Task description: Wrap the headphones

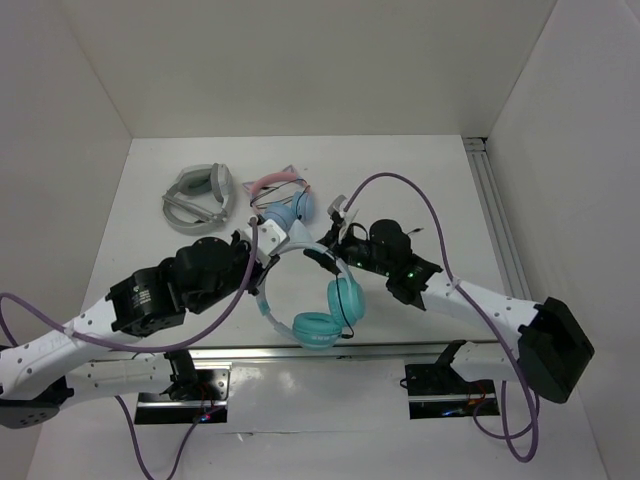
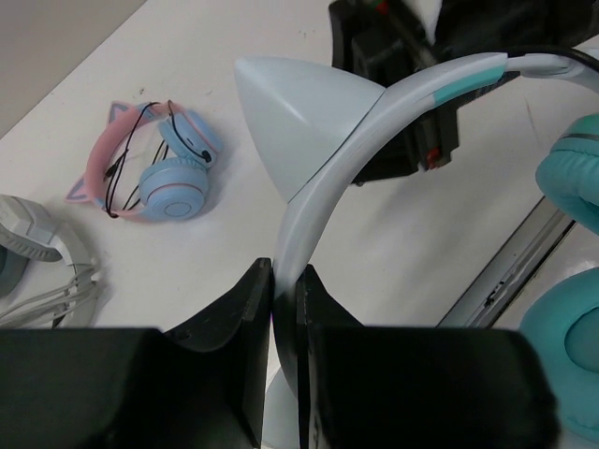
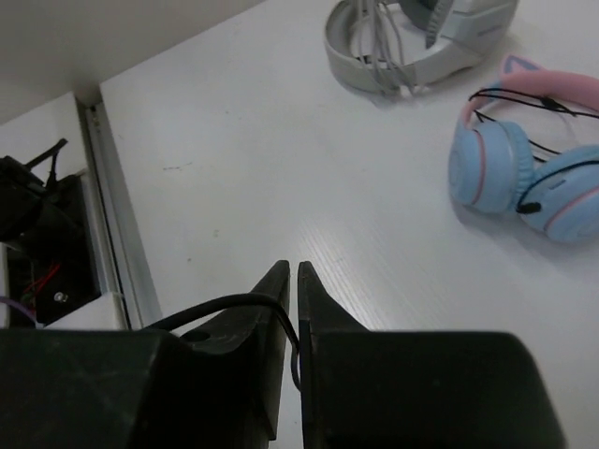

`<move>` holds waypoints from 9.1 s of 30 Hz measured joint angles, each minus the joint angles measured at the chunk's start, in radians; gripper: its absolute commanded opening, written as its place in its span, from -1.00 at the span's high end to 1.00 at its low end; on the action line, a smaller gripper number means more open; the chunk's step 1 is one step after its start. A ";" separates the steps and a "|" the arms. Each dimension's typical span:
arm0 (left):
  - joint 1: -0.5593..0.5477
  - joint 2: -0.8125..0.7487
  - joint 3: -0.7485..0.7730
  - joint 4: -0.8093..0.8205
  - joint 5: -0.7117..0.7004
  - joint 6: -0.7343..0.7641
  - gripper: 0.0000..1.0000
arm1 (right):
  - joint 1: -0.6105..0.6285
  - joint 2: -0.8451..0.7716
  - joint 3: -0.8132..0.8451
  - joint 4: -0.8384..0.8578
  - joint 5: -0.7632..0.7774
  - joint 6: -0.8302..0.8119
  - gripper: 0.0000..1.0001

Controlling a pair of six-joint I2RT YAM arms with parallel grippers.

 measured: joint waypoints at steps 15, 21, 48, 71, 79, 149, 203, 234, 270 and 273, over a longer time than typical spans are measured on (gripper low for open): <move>-0.006 -0.101 0.002 0.203 -0.104 -0.111 1.00 | -0.004 0.410 -0.082 0.603 -0.283 0.286 0.62; -0.008 -0.069 0.017 0.217 -0.301 -0.188 1.00 | -0.003 0.460 -0.087 0.711 -0.305 0.333 0.60; 0.371 0.100 0.102 0.158 -0.726 -0.451 1.00 | 0.200 0.504 -0.341 0.930 -0.253 0.414 0.98; 0.382 0.314 0.086 0.058 -0.675 -0.424 1.00 | 0.505 -0.154 -0.117 0.093 0.353 0.018 1.00; 0.240 0.372 0.089 -0.138 -0.627 -0.417 1.00 | 0.507 -0.234 0.068 -0.181 0.657 -0.114 1.00; -0.084 0.083 0.250 -0.296 -0.232 -0.258 1.00 | -0.145 0.286 -0.098 0.630 -0.237 0.313 0.69; -0.085 0.144 0.254 -0.056 -0.725 -0.469 1.00 | -0.154 0.633 -0.204 0.956 -0.357 0.576 0.31; -0.085 0.112 0.246 -0.077 -0.747 -0.496 1.00 | -0.149 0.643 -0.151 0.954 -0.285 0.503 0.13; -0.085 0.080 0.246 -0.124 -0.712 -0.546 1.00 | -0.054 0.779 -0.081 0.894 -0.115 0.388 1.00; -0.085 0.079 0.246 -0.138 -0.723 -0.560 1.00 | -0.053 0.776 -0.087 0.900 -0.106 0.389 1.00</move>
